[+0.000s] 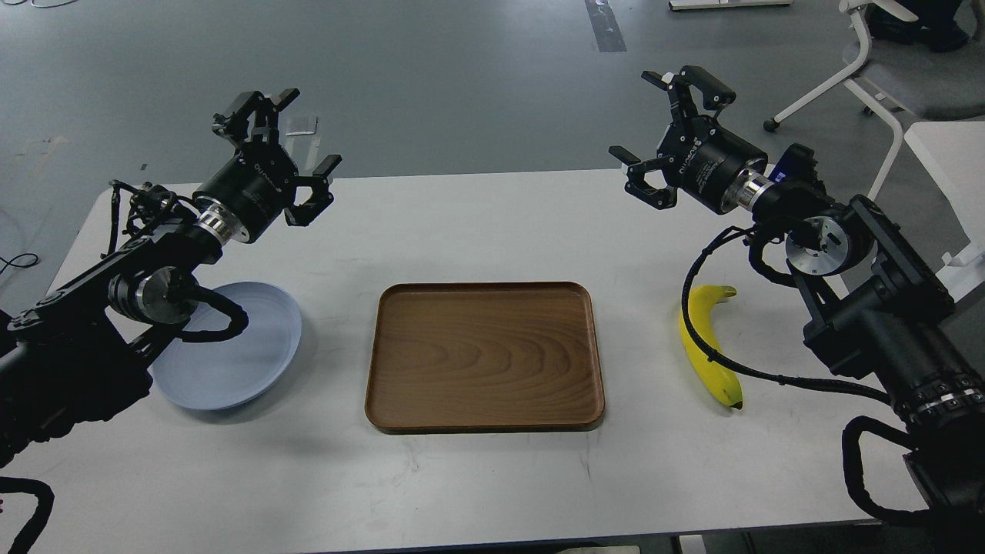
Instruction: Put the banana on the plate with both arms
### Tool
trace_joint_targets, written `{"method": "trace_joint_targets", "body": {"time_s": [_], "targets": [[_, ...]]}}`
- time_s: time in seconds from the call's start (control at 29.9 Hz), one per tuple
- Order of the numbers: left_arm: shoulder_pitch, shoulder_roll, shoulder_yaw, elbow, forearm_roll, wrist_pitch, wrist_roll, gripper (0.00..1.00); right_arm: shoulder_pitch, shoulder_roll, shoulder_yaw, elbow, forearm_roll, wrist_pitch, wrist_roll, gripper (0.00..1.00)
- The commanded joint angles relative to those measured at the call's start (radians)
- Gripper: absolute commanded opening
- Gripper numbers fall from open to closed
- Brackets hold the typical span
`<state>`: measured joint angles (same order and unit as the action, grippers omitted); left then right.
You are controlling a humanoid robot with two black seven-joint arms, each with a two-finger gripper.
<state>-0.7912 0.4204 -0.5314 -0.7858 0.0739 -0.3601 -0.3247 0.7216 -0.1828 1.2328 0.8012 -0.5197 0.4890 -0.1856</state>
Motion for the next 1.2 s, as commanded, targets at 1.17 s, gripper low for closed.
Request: {"method": "trace_joint_targets", "body": {"time_s": [1.17], "targets": [[0.007, 0.000, 0.008, 0.000, 0.003, -0.007, 0.001, 0.98, -0.036, -0.001, -0.001, 0.015, 0.000, 0.000, -0.006, 1.00]]}}
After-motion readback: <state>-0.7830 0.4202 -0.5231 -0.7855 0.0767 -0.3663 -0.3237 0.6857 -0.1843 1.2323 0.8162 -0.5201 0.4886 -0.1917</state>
